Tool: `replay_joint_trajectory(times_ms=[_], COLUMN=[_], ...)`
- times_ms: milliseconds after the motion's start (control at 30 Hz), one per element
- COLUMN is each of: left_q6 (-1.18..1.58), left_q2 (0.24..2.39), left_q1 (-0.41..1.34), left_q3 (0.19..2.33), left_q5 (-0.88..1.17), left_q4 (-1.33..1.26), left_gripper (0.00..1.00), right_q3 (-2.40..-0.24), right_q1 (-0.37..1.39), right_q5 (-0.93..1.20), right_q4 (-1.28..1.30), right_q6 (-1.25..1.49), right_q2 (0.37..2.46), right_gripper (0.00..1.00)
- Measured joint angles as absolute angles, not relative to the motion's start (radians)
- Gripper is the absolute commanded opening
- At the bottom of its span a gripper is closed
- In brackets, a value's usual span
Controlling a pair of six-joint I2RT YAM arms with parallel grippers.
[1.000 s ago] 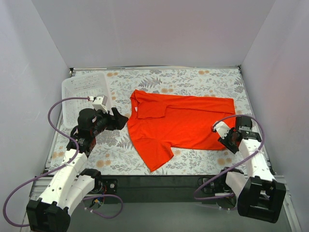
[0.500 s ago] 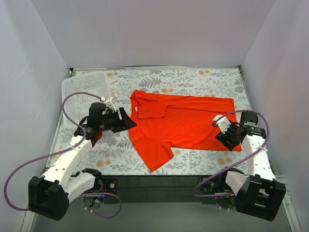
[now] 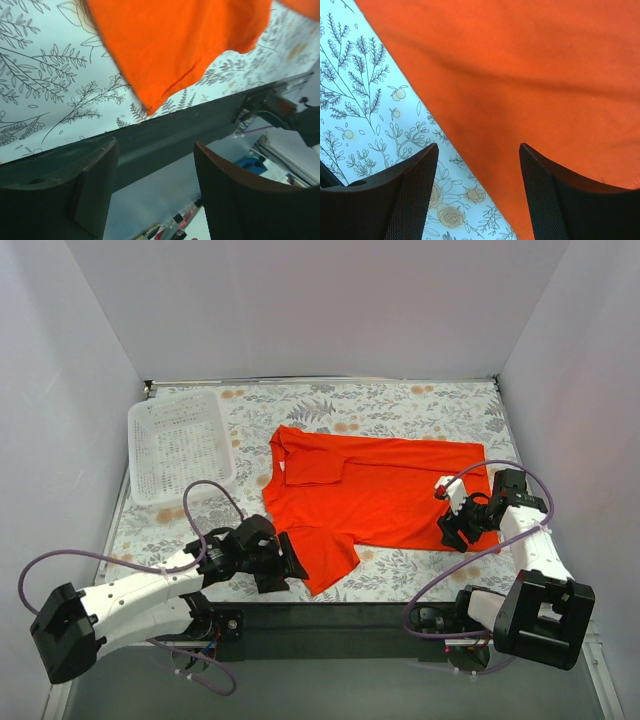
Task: Fold and stack the t-shirts
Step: Fold the tshirt
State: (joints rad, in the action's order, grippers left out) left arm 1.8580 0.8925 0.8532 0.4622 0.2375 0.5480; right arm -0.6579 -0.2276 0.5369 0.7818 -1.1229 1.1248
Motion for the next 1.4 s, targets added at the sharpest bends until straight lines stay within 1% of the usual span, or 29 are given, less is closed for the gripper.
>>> replay_joint_trajectory(times_ms=[100, 133, 200, 300, 433, 567, 600, 633, 667, 700, 767, 833, 867, 1167, 1400], left_q6=[1.921, 1.934, 1.954, 1.977, 1.988, 1.997, 1.998, 1.999, 2.001, 1.998, 2.000, 1.997, 2.000, 1.998, 1.998], left_q2=[0.969, 1.016, 1.123, 1.251, 1.306, 1.306, 1.306, 1.306, 1.308, 1.308, 1.310, 1.312, 1.313, 1.222, 1.187], left_q1=[0.976, 1.010, 1.065, 1.114, 1.139, 1.143, 1.143, 1.143, 1.143, 1.143, 1.143, 1.143, 1.143, 1.143, 1.143], left_q3=[0.463, 0.467, 0.490, 0.566, 0.605, 0.603, 0.601, 0.599, 0.595, 0.591, 0.582, 0.576, 0.575, 0.479, 0.471], left_q5=[0.143, 0.111, 0.065, 0.032, -0.006, -0.043, -0.051, -0.060, -0.068, -0.075, -0.083, -0.095, -0.095, -0.125, -0.130], left_q4=[0.521, 0.517, 0.520, 0.522, 0.505, 0.498, 0.496, 0.492, 0.489, 0.483, 0.461, 0.434, 0.428, 0.312, 0.283], left_gripper=[0.55, 0.52, 0.51, 0.48, 0.46, 0.34, 0.27, 0.23, 0.21, 0.14, 0.13, 0.02, 0.00, 0.00, 0.00], right_q3=[-0.658, -0.658, -0.657, -0.653, -0.631, -0.620, -0.620, -0.620, -0.619, -0.619, -0.619, -0.619, -0.619, -0.611, -0.611], right_q1=[-0.228, -0.228, -0.228, -0.228, -0.230, -0.232, -0.235, -0.237, -0.239, -0.241, -0.243, -0.243, -0.244, -0.298, -0.480], right_q5=[0.553, 0.554, 0.556, 0.553, 0.548, 0.545, 0.545, 0.545, 0.545, 0.545, 0.542, 0.532, 0.524, 0.357, 0.258], right_q4=[0.775, 0.772, 0.763, 0.754, 0.748, 0.746, 0.746, 0.744, 0.744, 0.742, 0.741, 0.741, 0.741, 0.742, 0.734], right_q6=[-1.121, -1.121, -1.121, -1.122, -1.125, -1.129, -1.130, -1.130, -1.130, -1.130, -1.130, -1.132, -1.134, -1.240, -1.361], right_q2=[1.129, 1.129, 1.129, 1.123, 1.103, 1.093, 1.092, 1.092, 1.092, 1.092, 1.092, 1.092, 1.092, 1.031, 1.056], right_gripper=[0.61, 0.61, 0.61, 0.61, 0.61, 0.61, 0.61, 0.61, 0.61, 0.61, 0.61, 0.61, 0.61, 0.61, 0.59])
